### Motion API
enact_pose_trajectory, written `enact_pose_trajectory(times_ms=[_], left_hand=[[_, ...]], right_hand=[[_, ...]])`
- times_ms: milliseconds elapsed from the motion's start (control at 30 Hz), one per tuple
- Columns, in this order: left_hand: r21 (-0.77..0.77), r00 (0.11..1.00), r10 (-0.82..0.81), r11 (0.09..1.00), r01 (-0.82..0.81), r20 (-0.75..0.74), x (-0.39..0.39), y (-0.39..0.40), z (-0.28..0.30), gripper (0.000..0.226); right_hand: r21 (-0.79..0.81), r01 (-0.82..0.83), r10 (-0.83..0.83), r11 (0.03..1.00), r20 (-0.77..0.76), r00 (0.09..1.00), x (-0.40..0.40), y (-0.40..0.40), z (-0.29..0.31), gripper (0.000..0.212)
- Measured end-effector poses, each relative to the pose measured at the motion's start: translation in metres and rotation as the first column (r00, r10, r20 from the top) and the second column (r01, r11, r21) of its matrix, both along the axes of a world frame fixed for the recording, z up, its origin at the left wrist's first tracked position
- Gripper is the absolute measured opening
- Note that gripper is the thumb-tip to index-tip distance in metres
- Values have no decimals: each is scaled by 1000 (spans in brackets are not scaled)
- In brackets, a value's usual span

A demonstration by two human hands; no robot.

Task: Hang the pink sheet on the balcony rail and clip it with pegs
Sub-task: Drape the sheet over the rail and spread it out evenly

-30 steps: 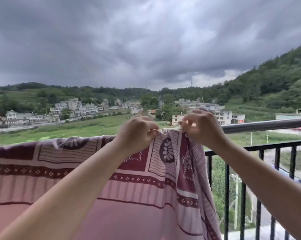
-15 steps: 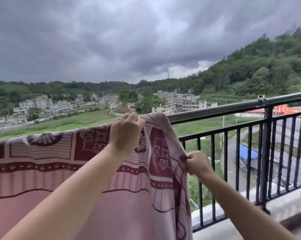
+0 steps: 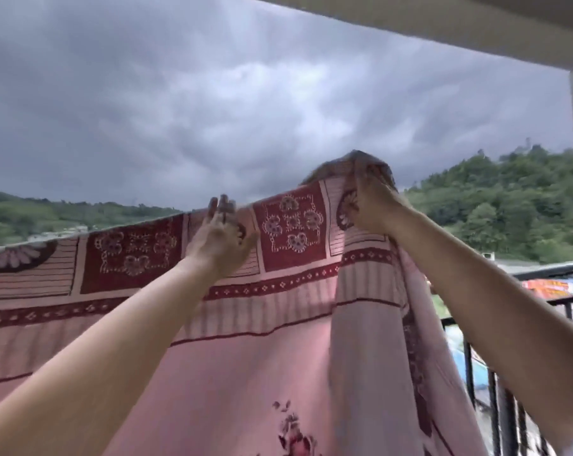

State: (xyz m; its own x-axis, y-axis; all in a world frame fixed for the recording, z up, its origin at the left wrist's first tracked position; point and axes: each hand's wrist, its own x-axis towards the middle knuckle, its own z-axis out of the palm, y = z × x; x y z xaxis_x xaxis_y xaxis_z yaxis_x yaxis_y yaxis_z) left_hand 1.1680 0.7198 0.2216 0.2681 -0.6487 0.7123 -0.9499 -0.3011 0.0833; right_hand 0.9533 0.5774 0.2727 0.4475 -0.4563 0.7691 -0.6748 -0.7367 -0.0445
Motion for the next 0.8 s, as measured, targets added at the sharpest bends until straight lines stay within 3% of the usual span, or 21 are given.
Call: enact_pose_trajectory(times_ms=[67, 133, 200, 267, 367, 433, 500, 567, 633, 733, 800], left_hand=[[138, 985, 162, 976, -168, 55, 5, -18, 6, 73], [243, 972, 214, 942, -232, 101, -2, -34, -1, 63], [292, 978, 150, 938, -186, 142, -21, -45, -12, 48], [292, 992, 14, 955, -50, 125, -47, -53, -22, 38], [306, 990, -118, 948, 91, 74, -85, -53, -34, 31], [327, 987, -142, 939, 109, 79, -104, -54, -45, 30], [320, 981, -146, 942, 99, 127, -117, -55, -58, 32], [281, 974, -117, 958, 60, 192, -128, -56, -70, 33], [177, 969, -108, 982, 68, 223, -136, -60, -84, 37], [42, 951, -55, 998, 44, 304, -148, -68, -105, 52], [8, 942, 12, 1000, -15, 336, -156, -75, -114, 56]], right_hand=[[-42, 47, -50, 998, -78, 996, 14, -27, 9, 88], [25, 33, -26, 999, -241, 970, 32, -52, -9, 80], [192, -4, 90, 981, -439, 894, 42, -62, -41, 62], [351, -64, 253, 934, -525, 813, 38, -65, -67, 44], [469, -281, 447, 837, -290, 847, 12, -61, -86, 30], [381, -382, 461, 842, -140, 877, -13, -60, -95, 26], [185, -404, 425, 896, -86, 901, -39, -56, -109, 20], [-5, -350, 350, 937, 9, 937, -64, -53, -134, 14], [-103, -178, 190, 979, 126, 974, -84, -56, -166, 23], [-32, 15, -8, 999, 194, 981, -94, -57, -212, 56], [119, 19, -43, 993, 203, 978, -95, -56, -232, 57]])
